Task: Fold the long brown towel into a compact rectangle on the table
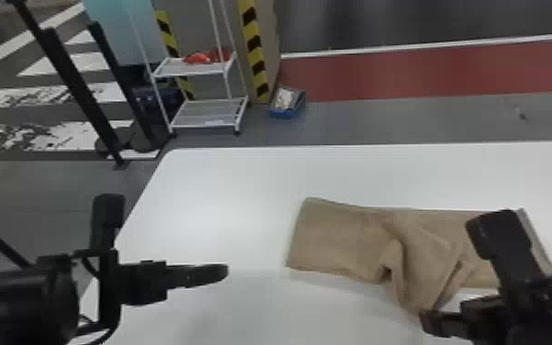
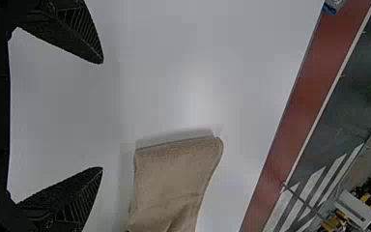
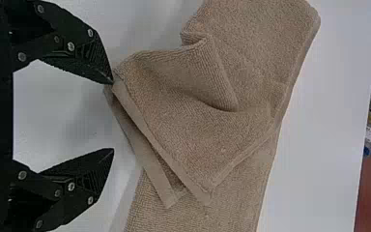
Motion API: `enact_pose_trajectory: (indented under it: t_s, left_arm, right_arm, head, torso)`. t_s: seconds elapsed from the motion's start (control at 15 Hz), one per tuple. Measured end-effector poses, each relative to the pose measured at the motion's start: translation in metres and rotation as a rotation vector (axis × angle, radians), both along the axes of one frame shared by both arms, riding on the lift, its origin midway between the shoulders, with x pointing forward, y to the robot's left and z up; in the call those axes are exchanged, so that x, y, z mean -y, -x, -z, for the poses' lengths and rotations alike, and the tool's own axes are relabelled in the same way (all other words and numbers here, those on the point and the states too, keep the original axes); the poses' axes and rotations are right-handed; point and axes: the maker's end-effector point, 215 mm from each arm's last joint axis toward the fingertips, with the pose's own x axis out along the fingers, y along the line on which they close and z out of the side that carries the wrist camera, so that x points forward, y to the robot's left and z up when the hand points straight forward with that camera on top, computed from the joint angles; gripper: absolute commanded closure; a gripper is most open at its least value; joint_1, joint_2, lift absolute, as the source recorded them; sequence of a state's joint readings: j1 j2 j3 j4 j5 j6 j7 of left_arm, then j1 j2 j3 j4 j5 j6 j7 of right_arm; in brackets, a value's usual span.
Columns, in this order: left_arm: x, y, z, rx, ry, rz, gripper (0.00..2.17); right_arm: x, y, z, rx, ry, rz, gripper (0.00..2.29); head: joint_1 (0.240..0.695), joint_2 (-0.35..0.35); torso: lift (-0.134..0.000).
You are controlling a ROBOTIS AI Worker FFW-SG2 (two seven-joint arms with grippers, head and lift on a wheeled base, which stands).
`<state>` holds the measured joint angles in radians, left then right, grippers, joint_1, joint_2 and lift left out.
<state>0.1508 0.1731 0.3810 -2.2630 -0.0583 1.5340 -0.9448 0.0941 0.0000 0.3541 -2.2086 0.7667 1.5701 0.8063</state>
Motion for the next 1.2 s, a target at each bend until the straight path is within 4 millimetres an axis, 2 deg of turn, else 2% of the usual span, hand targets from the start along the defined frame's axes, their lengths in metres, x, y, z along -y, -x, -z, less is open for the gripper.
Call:
enact_pose_trajectory:
  t_s: [0.4,0.93,1.2]
  left_arm:
    - [-0.0014,0.0020,0.0005,-0.002,0.003,-0.003,0.10]
    - [-0.0045,0.0006,-0.0005,0.008,0.000,-0.006,0.11]
    - [-0.0092,-0.0046,0.0010,0.019,-0.013,-0.007,0.12]
  right_arm:
    - [-0.0049,-0.0005,-0.0007,0.004,0.000,-0.008,0.44]
    - [-0.0049,0.0009,0.0081,-0.010,0.023,-0.009,1.18]
    - [-0.0070,-0.0024,0.0050,-0.003,0.015,-0.011,1.21]
  head:
    - [0.695,0.245]
    - [0.695,0.248]
    - [0.695,0.256]
  torso:
    - [-0.125]
    - [-0.125]
    - [-0.125]
